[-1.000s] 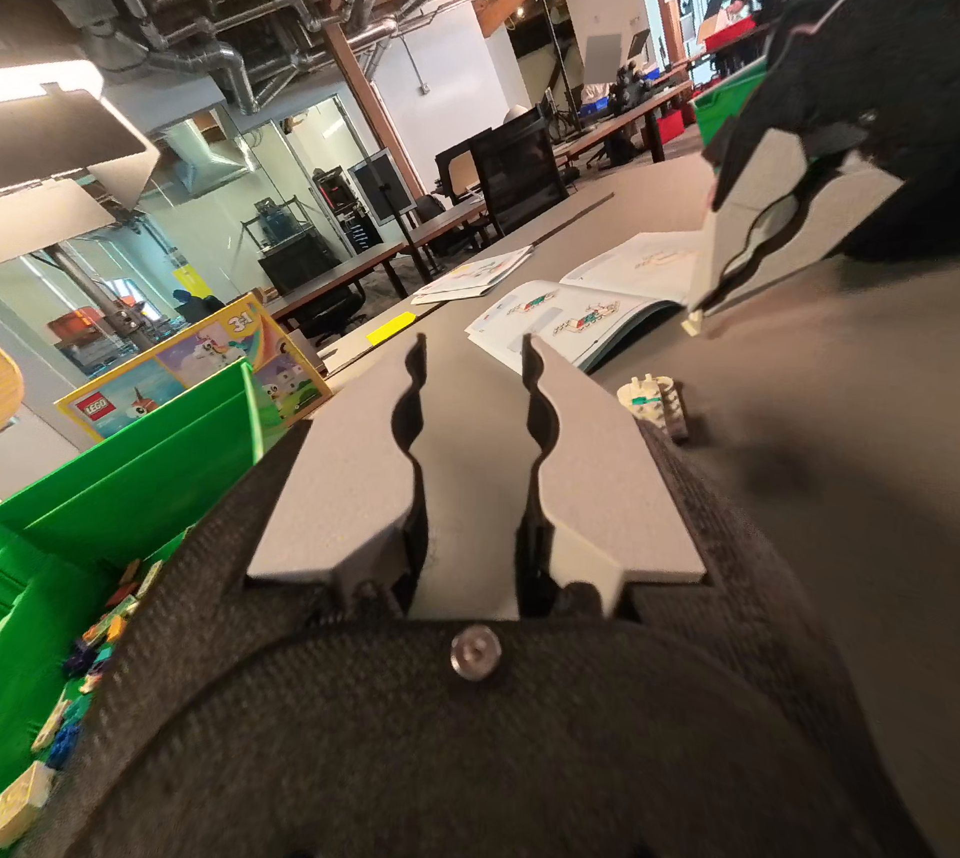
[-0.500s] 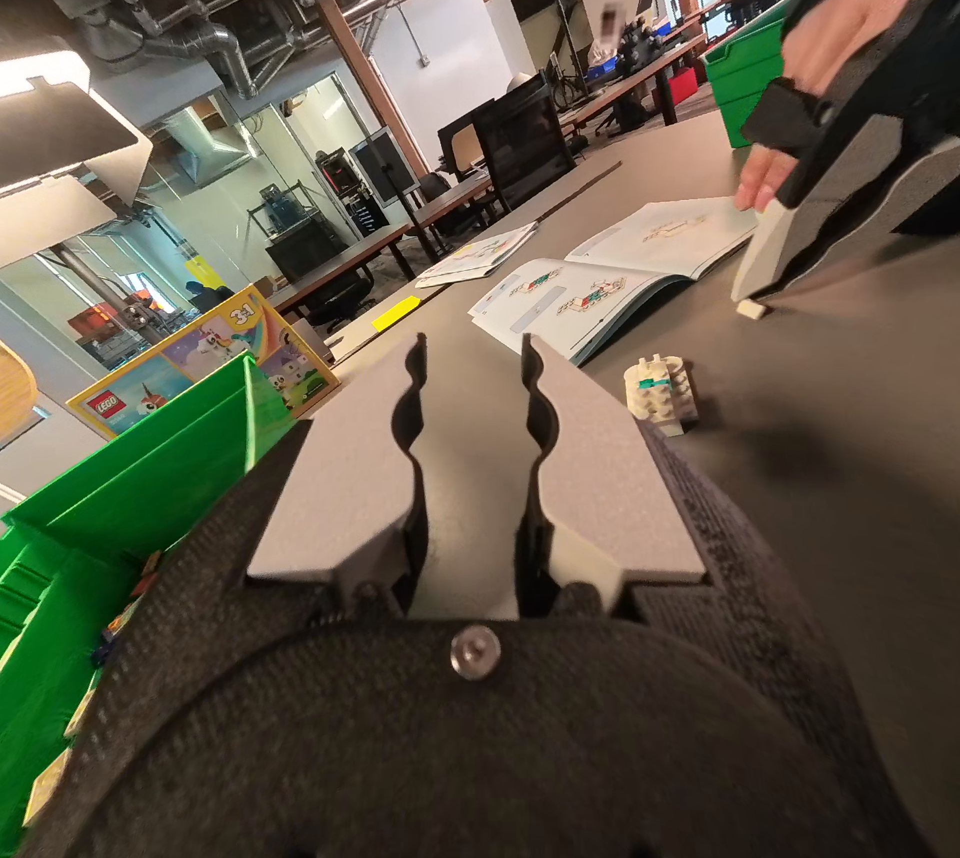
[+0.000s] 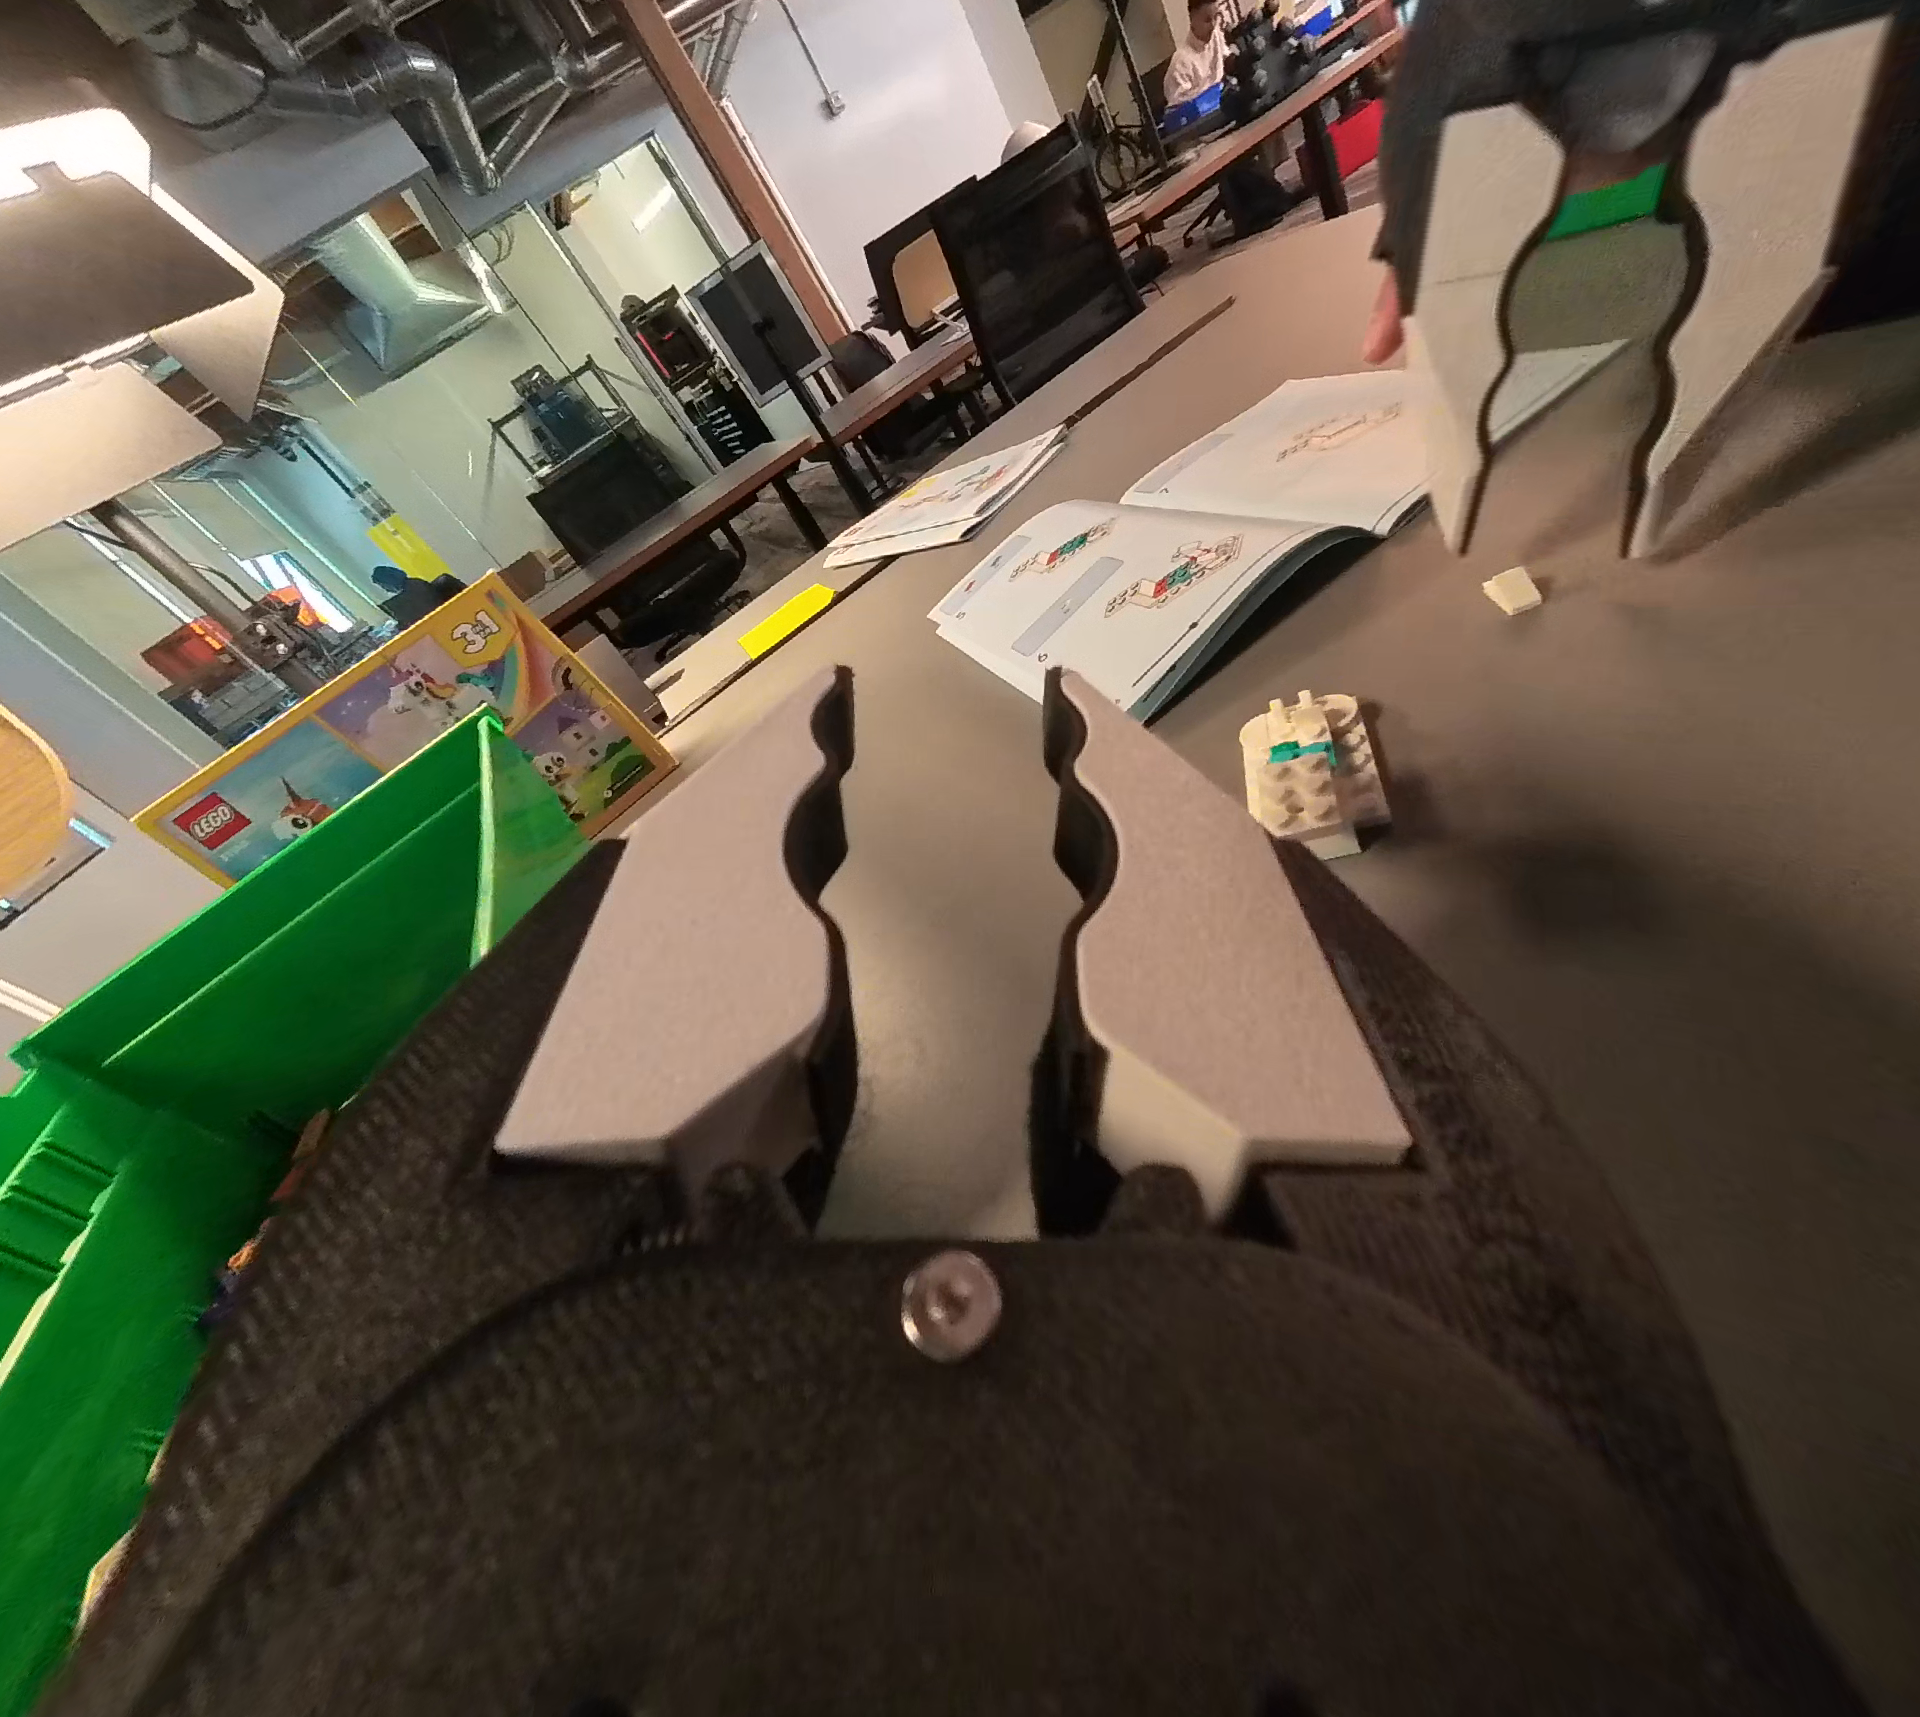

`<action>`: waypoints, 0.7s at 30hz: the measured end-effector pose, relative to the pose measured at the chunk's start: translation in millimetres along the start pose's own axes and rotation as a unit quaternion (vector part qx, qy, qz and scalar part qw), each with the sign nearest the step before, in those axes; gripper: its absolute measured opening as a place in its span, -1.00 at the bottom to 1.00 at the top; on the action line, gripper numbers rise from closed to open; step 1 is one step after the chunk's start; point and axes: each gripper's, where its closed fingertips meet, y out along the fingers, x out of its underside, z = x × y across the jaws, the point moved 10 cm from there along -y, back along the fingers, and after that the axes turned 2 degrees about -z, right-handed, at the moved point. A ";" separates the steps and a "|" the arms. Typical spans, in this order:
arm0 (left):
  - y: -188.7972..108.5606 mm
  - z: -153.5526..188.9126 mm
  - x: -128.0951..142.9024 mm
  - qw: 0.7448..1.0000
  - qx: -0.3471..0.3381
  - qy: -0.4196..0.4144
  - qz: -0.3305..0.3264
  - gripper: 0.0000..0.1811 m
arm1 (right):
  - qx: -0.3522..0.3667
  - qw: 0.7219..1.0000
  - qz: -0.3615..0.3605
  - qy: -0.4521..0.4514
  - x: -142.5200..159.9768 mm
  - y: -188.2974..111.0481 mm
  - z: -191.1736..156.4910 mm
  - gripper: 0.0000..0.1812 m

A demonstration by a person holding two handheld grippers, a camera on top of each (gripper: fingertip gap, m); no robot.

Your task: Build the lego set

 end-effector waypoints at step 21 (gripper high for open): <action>0.0 5.9 -1.3 1.000 0.021 0.017 0.003 -0.61 | -0.119 0.958 0.199 0.170 -10.9 5.4 -2.4 -0.60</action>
